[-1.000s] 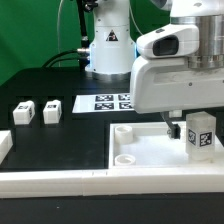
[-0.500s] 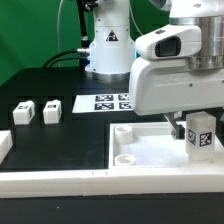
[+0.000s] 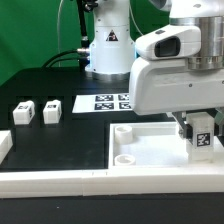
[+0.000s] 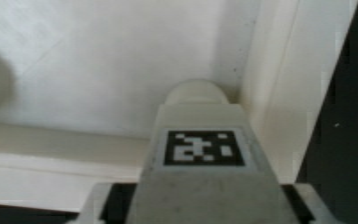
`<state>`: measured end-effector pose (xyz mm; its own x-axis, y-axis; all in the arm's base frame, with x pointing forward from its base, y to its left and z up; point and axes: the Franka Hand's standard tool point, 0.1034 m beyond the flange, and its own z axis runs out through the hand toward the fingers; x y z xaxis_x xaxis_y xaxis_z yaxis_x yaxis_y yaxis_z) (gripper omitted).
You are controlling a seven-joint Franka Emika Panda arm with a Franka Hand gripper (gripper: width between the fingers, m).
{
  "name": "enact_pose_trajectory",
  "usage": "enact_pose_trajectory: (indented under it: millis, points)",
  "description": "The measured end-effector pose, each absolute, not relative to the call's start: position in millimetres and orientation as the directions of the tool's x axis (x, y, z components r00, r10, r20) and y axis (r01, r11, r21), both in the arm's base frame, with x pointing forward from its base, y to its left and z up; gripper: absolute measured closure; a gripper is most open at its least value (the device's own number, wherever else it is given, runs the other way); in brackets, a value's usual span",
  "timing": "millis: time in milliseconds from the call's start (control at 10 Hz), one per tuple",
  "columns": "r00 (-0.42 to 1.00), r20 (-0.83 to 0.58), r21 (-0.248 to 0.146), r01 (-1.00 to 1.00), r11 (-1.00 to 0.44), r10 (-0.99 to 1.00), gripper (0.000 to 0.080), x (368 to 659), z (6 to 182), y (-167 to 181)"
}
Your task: Assemble one leg
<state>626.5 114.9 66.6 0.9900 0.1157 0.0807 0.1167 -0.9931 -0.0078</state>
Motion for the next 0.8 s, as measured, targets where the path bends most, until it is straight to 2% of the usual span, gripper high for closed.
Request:
enact_pose_trajectory:
  millis: [200,500,600,800]
  points:
    - [0.994,0.08,-0.014,0.069,-0.997,0.068,0.051,626.4,66.6,115.1]
    - [0.962,0.066,-0.05,-0.261,-0.964,-0.264,0.0509,626.1,65.6,113.7]
    - [0.916,0.055,-0.067,-0.394,-0.917,-0.397,0.0509,626.0,65.4,113.1]
    - [0.8,0.038,-0.074,-0.596,-0.8,-0.599,0.0509,625.0,65.1,115.0]
